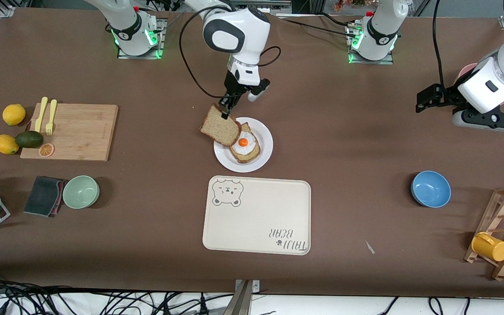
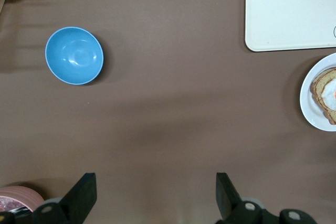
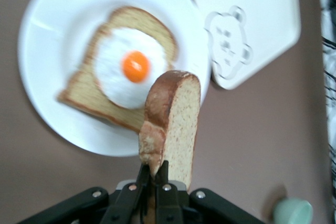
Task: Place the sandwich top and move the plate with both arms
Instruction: 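Lower the bread onto the egg toast and open the right gripper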
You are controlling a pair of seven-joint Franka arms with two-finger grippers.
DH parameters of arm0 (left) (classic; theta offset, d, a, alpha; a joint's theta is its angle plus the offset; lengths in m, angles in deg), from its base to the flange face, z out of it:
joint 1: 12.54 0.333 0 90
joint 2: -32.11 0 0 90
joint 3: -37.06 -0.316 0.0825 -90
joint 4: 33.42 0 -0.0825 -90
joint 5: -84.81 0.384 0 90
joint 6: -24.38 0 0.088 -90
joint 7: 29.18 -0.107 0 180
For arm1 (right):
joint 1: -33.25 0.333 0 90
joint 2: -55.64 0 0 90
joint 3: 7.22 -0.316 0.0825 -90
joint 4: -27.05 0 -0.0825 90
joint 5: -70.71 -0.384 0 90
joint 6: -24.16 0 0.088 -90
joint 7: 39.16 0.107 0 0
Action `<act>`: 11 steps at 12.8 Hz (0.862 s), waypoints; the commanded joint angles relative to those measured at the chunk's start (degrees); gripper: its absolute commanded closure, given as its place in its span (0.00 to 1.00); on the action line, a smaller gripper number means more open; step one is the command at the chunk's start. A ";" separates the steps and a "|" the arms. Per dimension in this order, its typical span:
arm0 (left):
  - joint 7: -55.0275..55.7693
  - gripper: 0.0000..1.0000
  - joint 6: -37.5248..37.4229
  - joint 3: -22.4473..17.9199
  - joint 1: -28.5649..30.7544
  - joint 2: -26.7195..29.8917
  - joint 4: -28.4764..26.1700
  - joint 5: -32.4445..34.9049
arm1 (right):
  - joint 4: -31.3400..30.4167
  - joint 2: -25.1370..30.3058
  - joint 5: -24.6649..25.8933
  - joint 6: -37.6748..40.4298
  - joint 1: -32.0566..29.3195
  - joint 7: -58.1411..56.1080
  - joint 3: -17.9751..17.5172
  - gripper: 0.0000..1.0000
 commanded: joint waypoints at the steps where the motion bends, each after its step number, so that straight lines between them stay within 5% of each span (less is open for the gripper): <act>1: 0.92 0.00 -1.03 0.39 -0.03 -0.14 1.18 1.68 | 8.81 -6.58 1.02 4.73 7.13 -1.01 0.89 1.00; 3: 0.92 0.00 -1.03 0.39 -0.03 -0.14 1.18 1.68 | 18.47 -12.03 0.50 11.60 12.77 -1.36 4.84 1.00; 11: 0.92 0.00 -1.12 0.39 -0.03 -0.14 1.10 1.68 | 22.54 -13.80 1.11 10.75 14.54 -3.47 11.00 1.00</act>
